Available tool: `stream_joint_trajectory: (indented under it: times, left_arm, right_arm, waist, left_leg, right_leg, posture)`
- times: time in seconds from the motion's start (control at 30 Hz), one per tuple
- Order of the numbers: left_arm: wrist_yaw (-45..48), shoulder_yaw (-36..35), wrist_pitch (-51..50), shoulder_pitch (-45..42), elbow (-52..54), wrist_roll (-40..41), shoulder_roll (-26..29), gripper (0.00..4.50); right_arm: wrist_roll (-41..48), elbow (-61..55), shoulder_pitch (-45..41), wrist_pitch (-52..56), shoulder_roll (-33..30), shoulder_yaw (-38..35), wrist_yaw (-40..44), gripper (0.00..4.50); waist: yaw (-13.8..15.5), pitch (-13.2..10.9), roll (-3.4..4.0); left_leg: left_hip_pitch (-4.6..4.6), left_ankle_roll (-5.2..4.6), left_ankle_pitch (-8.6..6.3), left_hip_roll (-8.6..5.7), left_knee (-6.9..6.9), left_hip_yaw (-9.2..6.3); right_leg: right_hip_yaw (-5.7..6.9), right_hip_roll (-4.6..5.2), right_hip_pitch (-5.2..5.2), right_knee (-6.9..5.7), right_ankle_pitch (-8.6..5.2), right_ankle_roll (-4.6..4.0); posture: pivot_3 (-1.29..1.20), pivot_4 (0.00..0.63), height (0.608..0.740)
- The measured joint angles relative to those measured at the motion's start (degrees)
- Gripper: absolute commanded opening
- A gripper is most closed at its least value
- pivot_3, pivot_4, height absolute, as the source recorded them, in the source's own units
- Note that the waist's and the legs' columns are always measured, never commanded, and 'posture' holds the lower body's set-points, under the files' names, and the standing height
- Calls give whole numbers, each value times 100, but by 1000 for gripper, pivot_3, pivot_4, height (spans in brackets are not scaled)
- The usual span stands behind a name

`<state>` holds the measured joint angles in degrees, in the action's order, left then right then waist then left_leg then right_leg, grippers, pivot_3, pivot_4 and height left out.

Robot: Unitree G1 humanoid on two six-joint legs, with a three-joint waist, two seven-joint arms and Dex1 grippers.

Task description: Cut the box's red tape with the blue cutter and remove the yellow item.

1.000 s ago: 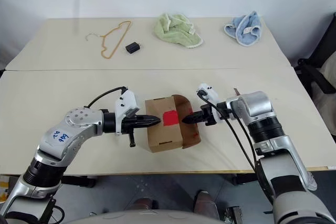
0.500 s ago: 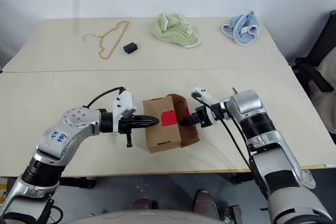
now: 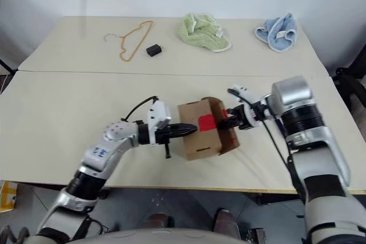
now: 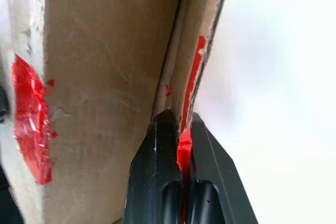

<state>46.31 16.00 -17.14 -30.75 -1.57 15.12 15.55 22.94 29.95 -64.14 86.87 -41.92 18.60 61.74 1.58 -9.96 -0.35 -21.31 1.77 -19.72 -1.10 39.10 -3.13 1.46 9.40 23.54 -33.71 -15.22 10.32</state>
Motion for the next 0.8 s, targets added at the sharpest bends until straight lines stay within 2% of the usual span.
stream_joint_trajectory:
  times: [0.17, 0.33, 0.57, 0.8]
  left_arm:
    - [-283, 283, 512, -457, -907, -365, -948, 0]
    - [-504, 341, 760, -688, -1445, -619, -1445, 0]
    - [-611, 379, 797, -617, -1526, -828, -1689, 0]
    - [-798, 472, 573, -232, -1508, -1039, -1727, 0]
  right_arm:
    - [51, -402, -419, 381, -845, 581, 32, 18]
    - [111, -708, -697, 497, -1401, 1112, 73, 18]
    - [442, -1208, -1486, 545, -1933, 2177, 202, 18]
    - [1011, -1330, -2276, 546, -1820, 2865, 188, 18]
  waist:
    - [-23, -3, 3]
    - [-36, -7, 10]
    - [-16, -11, 15]
    - [-6, -11, 15]
  left_leg:
    - [-10, -5, -3, 0, -2, 7]
    - [-14, -8, -5, 1, -4, 18]
    - [-19, -13, -8, 1, -3, 19]
    - [-22, -15, -10, -1, -2, 19]
  right_leg:
    - [-1, 0, 7, 18, 6, 11]
    - [-8, 1, 15, 20, 8, 16]
    - [-10, 1, 17, 28, 10, 20]
    - [-10, 3, 18, 30, 11, 22]
  posture:
    - [0, 150, 740]
    - [0, 150, 740]
    - [0, 150, 740]
    - [0, 150, 740]
